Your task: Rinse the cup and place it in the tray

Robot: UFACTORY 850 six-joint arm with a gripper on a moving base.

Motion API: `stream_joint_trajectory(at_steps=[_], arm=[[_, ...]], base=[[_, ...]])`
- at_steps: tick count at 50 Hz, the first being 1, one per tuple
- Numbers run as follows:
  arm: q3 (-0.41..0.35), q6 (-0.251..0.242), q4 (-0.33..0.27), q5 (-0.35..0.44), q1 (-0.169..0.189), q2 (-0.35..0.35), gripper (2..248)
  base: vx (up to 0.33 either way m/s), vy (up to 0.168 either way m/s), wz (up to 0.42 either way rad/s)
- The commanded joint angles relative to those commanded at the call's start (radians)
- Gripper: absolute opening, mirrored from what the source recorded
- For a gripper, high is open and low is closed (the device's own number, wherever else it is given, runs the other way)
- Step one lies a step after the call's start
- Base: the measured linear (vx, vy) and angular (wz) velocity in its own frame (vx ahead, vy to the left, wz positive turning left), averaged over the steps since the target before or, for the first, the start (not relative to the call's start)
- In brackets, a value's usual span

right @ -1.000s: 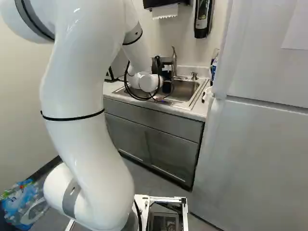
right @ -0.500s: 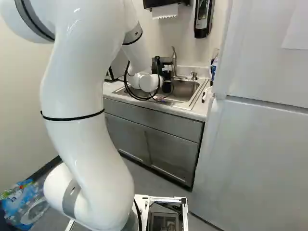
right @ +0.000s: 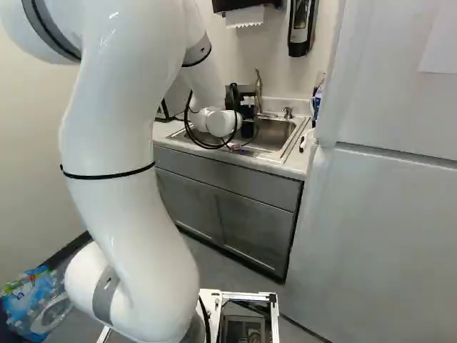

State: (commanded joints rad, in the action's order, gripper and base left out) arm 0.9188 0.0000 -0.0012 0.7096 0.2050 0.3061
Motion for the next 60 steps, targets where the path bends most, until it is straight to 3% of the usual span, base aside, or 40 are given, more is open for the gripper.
stream_joint_trajectory(at_steps=[60], arm=[[0.0, 0.0, 0.0, 0.0, 0.0, 0.0, 119]], base=[[0.0, 0.0, 0.0]])
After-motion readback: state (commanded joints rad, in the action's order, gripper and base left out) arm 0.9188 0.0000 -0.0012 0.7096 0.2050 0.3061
